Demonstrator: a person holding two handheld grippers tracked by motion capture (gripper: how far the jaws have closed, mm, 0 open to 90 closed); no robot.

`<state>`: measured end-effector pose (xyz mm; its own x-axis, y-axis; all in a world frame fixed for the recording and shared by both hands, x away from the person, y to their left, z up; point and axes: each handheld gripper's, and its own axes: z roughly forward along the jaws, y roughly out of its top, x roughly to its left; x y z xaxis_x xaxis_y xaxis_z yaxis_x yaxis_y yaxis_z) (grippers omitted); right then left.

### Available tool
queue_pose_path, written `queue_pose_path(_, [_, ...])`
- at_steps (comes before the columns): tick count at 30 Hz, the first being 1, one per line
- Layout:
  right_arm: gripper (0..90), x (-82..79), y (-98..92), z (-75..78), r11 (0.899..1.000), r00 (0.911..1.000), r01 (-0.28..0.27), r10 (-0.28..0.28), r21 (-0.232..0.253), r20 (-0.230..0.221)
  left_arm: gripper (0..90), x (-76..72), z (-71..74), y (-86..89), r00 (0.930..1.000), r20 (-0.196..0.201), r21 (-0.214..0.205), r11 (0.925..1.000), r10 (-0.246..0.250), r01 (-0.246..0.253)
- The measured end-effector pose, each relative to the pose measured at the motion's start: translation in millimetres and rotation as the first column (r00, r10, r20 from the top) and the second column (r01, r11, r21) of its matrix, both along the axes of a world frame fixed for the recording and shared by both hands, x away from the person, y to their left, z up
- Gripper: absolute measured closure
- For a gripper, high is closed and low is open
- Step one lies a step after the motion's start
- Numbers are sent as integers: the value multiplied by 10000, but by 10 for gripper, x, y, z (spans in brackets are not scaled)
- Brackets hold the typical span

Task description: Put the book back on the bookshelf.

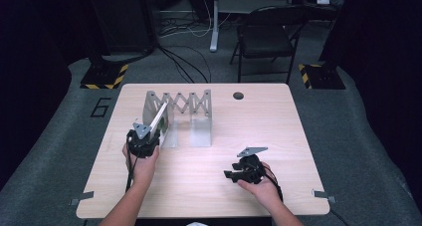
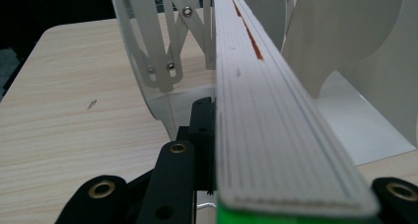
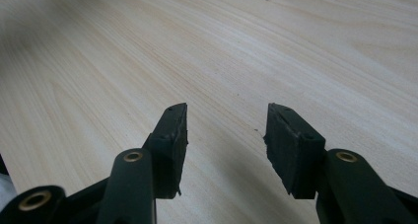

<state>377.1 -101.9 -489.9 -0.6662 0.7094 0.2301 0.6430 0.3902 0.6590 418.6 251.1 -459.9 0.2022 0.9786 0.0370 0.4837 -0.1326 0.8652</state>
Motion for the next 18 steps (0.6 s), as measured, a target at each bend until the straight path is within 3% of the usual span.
queue_pose_path(3, [511,7,-4,-5,10000,9999,-62,61,17,132,756,22,-23,-23,9999,-98,41,10000,91,-90])
queue_pose_path(10, [511,-1,3,2,10000,10000,-46,46,-6,-14,754,87,-70,-42,9989,-405,135,9997,216,-211])
queue_pose_path(14, [511,0,2,1,10000,10000,-54,54,-12,-18,746,131,-108,-41,9965,-750,136,9993,369,-360])
queue_pose_path(18, [510,-3,3,2,10000,10000,-34,34,4,23,731,126,-112,-40,9974,-628,148,9993,338,-330])
